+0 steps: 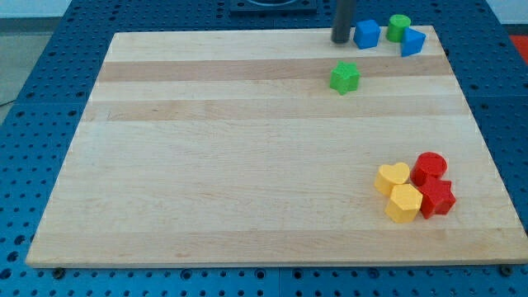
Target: Push the green star closer to the blue cube
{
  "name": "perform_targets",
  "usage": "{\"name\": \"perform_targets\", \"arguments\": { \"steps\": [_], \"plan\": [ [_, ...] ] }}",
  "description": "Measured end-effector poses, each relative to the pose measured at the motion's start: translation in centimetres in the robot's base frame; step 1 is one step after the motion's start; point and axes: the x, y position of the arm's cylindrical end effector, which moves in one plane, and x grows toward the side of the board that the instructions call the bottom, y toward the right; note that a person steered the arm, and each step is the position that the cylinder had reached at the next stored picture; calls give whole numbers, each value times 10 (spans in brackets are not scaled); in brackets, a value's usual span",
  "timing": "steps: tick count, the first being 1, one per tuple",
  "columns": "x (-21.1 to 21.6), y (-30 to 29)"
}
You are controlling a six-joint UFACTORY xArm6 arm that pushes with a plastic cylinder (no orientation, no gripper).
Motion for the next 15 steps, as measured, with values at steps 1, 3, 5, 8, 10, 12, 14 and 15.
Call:
{"name": "perform_targets", "arguments": {
  "steps": [1, 3, 5, 8, 10, 12, 14, 15],
  "plan": [
    [25, -12],
    [29, 68],
    [60, 74],
    [128, -117],
    [148, -30],
    [64, 22],
    [154, 3],
    [144, 30]
  ]
}}
